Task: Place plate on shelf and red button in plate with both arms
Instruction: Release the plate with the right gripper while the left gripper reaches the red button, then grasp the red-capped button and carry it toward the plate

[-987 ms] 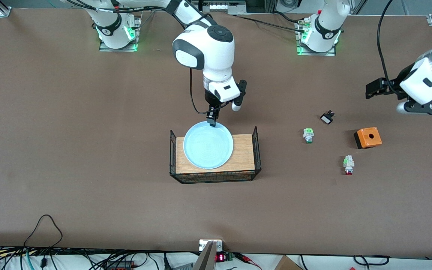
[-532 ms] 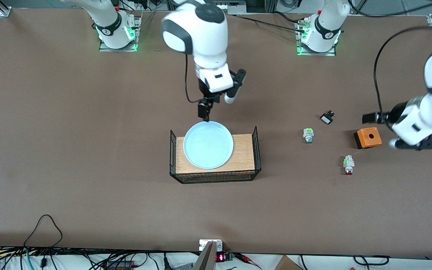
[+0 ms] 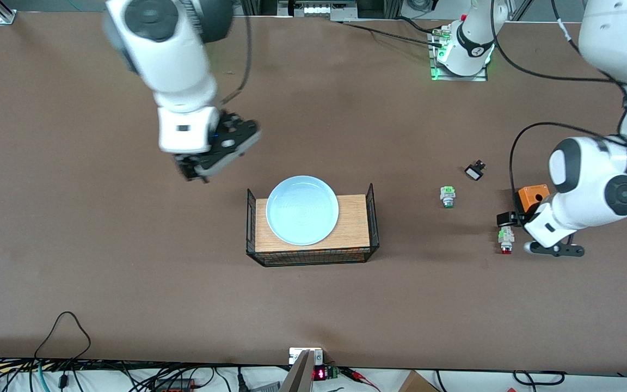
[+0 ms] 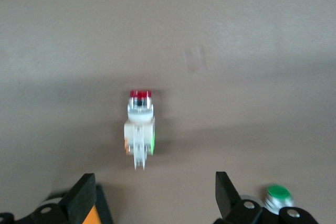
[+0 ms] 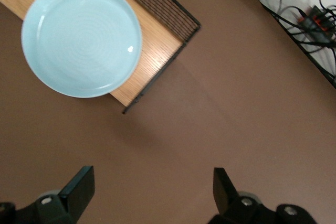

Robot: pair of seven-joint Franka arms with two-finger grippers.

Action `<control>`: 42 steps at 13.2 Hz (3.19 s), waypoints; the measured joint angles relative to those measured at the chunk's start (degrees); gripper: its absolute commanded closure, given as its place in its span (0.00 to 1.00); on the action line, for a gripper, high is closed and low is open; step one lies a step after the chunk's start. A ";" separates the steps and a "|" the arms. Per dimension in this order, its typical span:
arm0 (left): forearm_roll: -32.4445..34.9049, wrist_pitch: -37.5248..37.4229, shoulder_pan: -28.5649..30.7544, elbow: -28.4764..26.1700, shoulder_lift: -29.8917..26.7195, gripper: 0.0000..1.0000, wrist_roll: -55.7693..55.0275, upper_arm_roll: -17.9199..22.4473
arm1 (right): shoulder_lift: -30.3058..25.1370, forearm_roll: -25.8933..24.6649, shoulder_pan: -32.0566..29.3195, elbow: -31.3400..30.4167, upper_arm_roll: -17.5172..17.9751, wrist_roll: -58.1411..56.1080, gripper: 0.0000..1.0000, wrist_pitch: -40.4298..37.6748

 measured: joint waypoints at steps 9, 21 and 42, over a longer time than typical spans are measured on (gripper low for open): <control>0.01 12.80 1.94 -0.66 7.44 0.75 6.81 -0.05 | -3.10 5.19 -19.26 -0.05 -0.26 6.01 0.00 -9.17; -1.65 -22.23 0.94 15.30 1.58 0.81 5.98 -4.37 | -12.21 11.36 -19.50 -7.46 -8.09 12.05 0.00 -10.95; 4.78 -22.87 -26.71 36.94 7.15 0.79 -42.36 -20.79 | -16.06 7.85 -17.67 -11.61 -6.46 14.22 0.00 -11.36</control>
